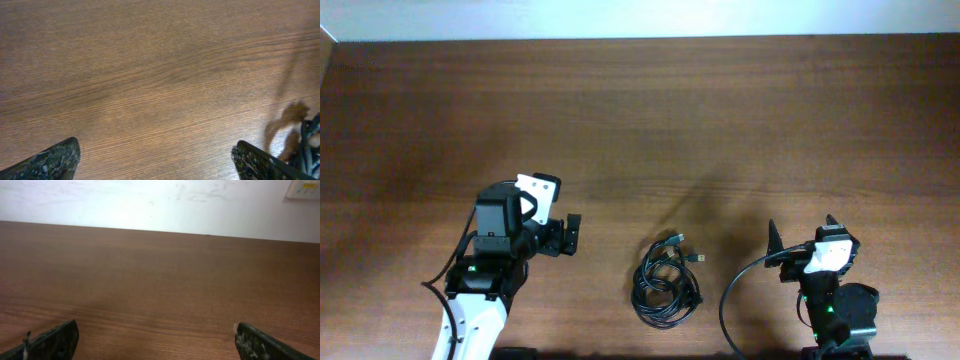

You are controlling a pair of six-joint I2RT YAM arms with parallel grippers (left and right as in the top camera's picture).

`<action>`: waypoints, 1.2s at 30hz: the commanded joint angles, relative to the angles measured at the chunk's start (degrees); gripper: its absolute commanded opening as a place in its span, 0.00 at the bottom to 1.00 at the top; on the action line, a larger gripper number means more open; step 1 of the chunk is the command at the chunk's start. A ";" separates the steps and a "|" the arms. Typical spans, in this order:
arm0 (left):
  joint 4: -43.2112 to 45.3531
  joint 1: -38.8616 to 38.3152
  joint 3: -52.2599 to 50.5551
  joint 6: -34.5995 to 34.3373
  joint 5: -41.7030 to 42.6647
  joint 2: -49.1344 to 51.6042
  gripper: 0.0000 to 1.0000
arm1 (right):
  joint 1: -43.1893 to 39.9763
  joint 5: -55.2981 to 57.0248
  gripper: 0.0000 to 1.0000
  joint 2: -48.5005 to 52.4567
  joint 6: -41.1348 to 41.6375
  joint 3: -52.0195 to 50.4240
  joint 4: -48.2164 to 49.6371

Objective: Untangle cables
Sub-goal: 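Move the left gripper toward the black cable bundle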

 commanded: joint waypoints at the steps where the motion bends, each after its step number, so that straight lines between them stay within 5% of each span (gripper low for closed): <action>1: -0.26 0.35 1.44 0.59 4.39 0.09 0.99 | -0.37 -0.90 0.99 -0.11 0.70 -0.31 -0.24; 20: -11.63 -8.50 3.15 -4.46 8.07 0.37 0.99 | -0.37 -0.90 0.99 -0.11 0.70 -0.31 -0.24; 36: -11.54 -13.44 3.10 -4.46 13.03 1.14 0.99 | -0.37 -0.90 0.99 -0.11 0.68 -0.31 -0.24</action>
